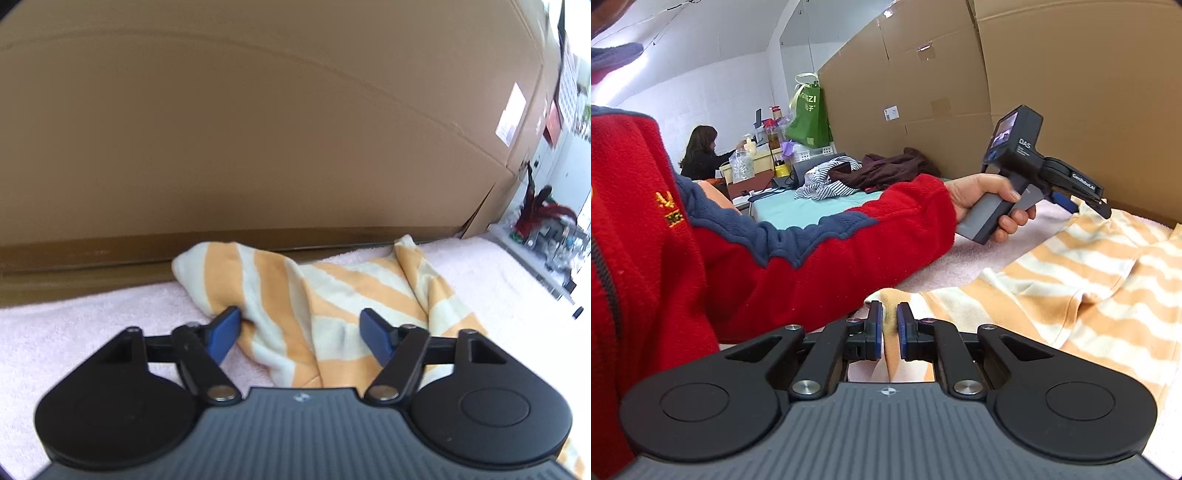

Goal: Fold clothes
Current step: 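Lay the sleeve over the shirt with the right gripper while the left gripper holds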

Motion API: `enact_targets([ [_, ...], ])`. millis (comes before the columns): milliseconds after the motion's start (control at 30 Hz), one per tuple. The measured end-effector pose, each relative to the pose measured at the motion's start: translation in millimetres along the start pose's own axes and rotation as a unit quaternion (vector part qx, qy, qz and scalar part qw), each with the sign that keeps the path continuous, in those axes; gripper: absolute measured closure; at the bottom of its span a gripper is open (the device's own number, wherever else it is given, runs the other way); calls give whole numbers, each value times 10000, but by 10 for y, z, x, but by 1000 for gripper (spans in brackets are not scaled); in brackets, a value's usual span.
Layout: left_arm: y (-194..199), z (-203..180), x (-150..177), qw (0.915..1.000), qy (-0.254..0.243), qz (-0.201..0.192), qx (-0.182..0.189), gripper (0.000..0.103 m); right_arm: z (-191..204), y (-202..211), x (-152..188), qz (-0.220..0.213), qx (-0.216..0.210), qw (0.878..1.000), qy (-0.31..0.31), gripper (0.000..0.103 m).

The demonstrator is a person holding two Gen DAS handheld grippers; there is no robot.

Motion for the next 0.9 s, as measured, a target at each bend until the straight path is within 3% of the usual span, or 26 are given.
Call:
enact_targets([
  [33, -5, -14, -2, 10000, -62, -16, -53, 64, 1, 10, 4, -8, 17, 10000, -29, 93],
  [67, -15, -3, -7, 9999, -77, -9, -94, 89, 2, 20, 7, -17, 33, 10000, -59, 93],
  [100, -20, 24, -14, 9999, -24, -5, -105, 91, 3, 31, 11, -27, 49, 9999, -90, 93],
  [200, -2, 105, -31, 9998, 161, -22, -88, 91, -37, 78, -4, -158, 38, 9995, -277, 93],
  [333, 107, 169, -80, 9992, 188, -142, -333, 64, -79, 157, -32, -319, 50, 9984, -468, 93],
  [433, 265, 181, -155, 9981, 369, -486, -37, 50, -126, 184, -16, -346, 135, 9979, -537, 93],
  [533, 429, 186, -230, 9943, 559, -844, 324, 50, -144, 170, -7, -337, 78, 9976, -600, 93],
  [667, 185, 22, -132, 9971, 366, -519, 416, 54, -142, 134, -4, -259, 53, 9979, -594, 93],
  [800, -67, -32, -3, 9999, 25, -110, -49, 56, -135, 125, 7, -212, 133, 9980, -588, 93],
  [900, -60, -9, -22, 9999, 135, -89, 5, 56, -104, 139, 16, -231, 78, 9978, -624, 93],
])
Point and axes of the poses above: each gripper's, at about its wrist camera, not at the fingertips, and y roughly against the way its jaws point, z to its left, x to its underside, the point moved 5 cm from there along -y, roughly the way its jaws point, and after that the axes turned 3 degrees about -x, right-handed, at the moved point
